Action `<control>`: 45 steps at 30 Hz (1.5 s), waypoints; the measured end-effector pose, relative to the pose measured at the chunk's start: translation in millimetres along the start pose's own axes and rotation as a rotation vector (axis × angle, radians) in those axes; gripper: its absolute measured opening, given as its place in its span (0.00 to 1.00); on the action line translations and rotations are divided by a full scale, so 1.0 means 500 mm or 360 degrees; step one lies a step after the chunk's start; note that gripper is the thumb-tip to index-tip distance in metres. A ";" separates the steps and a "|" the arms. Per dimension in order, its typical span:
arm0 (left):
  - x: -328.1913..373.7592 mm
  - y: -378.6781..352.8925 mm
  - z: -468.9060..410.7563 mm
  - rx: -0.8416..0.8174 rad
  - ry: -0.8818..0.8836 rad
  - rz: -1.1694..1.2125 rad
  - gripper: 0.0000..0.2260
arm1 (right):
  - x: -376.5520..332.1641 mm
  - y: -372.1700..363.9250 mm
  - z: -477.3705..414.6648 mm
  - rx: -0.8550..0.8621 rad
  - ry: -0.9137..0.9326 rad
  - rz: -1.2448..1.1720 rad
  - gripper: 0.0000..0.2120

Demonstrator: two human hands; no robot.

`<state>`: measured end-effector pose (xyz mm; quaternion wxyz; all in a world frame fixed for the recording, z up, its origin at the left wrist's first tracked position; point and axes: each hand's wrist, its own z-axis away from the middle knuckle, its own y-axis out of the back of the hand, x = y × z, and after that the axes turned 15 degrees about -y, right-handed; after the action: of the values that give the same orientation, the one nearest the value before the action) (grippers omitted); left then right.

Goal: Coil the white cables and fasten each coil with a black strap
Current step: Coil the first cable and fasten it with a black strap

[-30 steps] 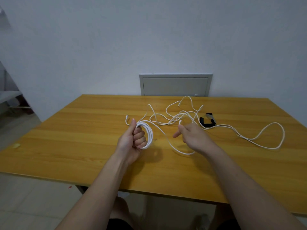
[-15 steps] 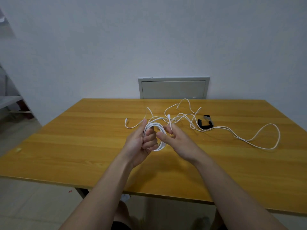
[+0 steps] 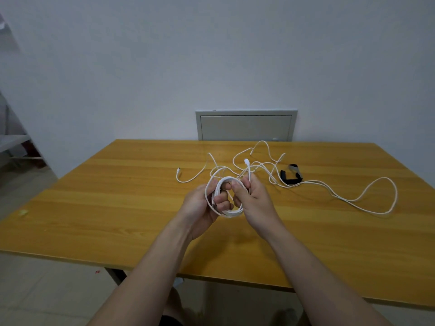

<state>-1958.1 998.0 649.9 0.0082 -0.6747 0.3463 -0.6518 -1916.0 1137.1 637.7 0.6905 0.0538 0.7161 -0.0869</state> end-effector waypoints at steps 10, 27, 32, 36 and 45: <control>-0.017 -0.040 0.006 0.0465 -0.0191 0.0088 0.37 | -0.012 -0.045 0.004 0.0125 0.0132 0.0063 0.15; -0.014 -0.013 0.011 0.0174 -0.0721 -0.0877 0.25 | -0.008 -0.035 0.007 0.0055 0.0239 0.0211 0.14; -0.024 0.017 0.003 0.0044 -0.1014 -0.1382 0.24 | 0.005 -0.024 -0.004 0.0033 0.0182 0.0256 0.15; -0.008 0.021 -0.004 -0.0020 -0.1029 -0.1954 0.26 | 0.010 -0.018 -0.003 -0.0001 0.0173 0.0279 0.15; 0.040 0.022 -0.025 -0.0404 -0.0954 -0.2325 0.28 | 0.015 -0.006 0.001 -0.0144 0.0061 0.0280 0.16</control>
<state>-1976.2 985.3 664.2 -0.4050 -0.8732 -0.1285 -0.2388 -1916.2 1133.8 630.5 0.6833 0.0869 0.7249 0.0074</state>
